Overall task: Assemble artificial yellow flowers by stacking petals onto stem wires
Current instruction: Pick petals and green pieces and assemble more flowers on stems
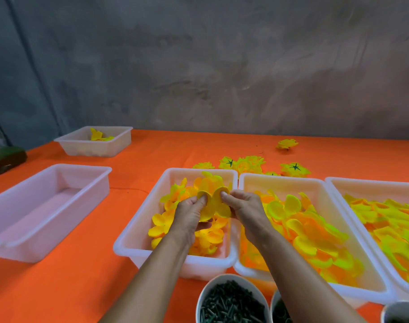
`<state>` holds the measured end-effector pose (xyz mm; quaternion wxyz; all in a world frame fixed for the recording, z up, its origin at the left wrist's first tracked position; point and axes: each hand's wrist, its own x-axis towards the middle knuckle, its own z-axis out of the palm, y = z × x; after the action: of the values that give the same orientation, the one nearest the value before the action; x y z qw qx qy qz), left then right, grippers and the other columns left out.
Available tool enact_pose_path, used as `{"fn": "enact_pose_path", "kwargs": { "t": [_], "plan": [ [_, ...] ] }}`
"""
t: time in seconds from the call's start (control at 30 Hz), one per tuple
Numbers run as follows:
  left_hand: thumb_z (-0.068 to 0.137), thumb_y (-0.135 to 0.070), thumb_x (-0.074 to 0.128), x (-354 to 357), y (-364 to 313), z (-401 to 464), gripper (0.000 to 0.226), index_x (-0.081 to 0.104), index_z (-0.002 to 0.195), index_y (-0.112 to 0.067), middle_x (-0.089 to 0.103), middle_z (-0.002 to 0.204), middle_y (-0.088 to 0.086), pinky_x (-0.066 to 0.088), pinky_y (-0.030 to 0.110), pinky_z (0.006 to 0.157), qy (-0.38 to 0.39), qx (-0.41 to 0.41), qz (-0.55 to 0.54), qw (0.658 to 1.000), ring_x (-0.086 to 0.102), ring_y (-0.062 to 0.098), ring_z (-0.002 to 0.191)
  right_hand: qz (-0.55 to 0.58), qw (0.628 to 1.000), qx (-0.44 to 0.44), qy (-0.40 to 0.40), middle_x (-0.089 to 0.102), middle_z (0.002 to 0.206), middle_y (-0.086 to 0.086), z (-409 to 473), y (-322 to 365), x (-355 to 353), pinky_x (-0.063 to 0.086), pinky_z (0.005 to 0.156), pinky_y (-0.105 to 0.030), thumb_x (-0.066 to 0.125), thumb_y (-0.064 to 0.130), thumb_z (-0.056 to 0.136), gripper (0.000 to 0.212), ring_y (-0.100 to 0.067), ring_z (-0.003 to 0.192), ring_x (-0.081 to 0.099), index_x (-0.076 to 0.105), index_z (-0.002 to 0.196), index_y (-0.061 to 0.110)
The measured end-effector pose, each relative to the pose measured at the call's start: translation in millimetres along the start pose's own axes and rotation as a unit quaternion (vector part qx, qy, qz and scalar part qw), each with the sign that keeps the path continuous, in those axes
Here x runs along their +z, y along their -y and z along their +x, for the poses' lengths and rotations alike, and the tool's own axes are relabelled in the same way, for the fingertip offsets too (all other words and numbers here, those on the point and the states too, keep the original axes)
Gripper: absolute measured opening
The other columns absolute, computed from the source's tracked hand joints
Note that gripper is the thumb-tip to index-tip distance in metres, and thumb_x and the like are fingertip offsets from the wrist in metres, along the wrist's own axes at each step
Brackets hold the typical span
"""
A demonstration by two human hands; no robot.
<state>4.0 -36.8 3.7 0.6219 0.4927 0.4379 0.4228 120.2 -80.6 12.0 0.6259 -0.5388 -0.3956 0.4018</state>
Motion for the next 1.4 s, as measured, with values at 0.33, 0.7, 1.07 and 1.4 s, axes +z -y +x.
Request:
{"fn": "enact_pose_path", "kwargs": {
  "t": [0.33,0.7,1.07,1.4],
  "plan": [
    [0.089,-0.016,0.058,-3,-6,1,0.012,0.068,0.087,-0.011,0.069,0.076,0.008,0.051,0.033,0.070,0.015,0.008,-0.156,0.988,0.063,0.022,0.071,0.106,0.992,0.056,-0.032,0.065,0.066,-0.004,-4,9,21,0.046,0.056,-0.024,0.062,0.011,0.088,0.013,-0.015,0.061,0.059,0.067,0.076,0.008],
    [0.080,-0.009,0.065,1,-8,-5,0.013,0.064,0.087,-0.019,0.061,0.074,-0.002,0.046,0.022,0.051,-0.008,0.111,-0.013,0.994,0.056,0.010,0.063,-0.091,0.986,-0.026,-0.136,0.062,0.069,-0.008,0,-1,8,0.045,0.065,-0.036,0.069,0.014,0.082,0.011,-0.020,0.068,0.054,0.069,0.072,0.010],
    [0.083,-0.007,0.067,17,-18,-9,0.016,0.062,0.068,-0.011,0.063,0.072,0.009,0.048,0.033,0.068,-0.025,0.088,-0.006,0.996,0.056,0.023,0.072,0.063,0.996,-0.010,-0.069,0.058,0.061,-0.007,-12,8,4,0.042,0.050,-0.018,0.072,0.002,0.076,0.011,-0.012,0.055,0.051,0.062,0.071,0.003],
    [0.085,-0.015,0.069,25,-18,-5,0.027,0.054,0.061,-0.015,0.053,0.070,0.007,0.039,0.034,0.068,-0.141,0.089,-0.052,0.985,0.044,0.019,0.072,-0.008,0.997,-0.006,-0.076,0.055,0.061,-0.004,-15,12,15,0.044,0.052,-0.026,0.064,0.022,0.089,0.025,-0.016,0.054,0.052,0.062,0.066,0.012]
  ]
}}
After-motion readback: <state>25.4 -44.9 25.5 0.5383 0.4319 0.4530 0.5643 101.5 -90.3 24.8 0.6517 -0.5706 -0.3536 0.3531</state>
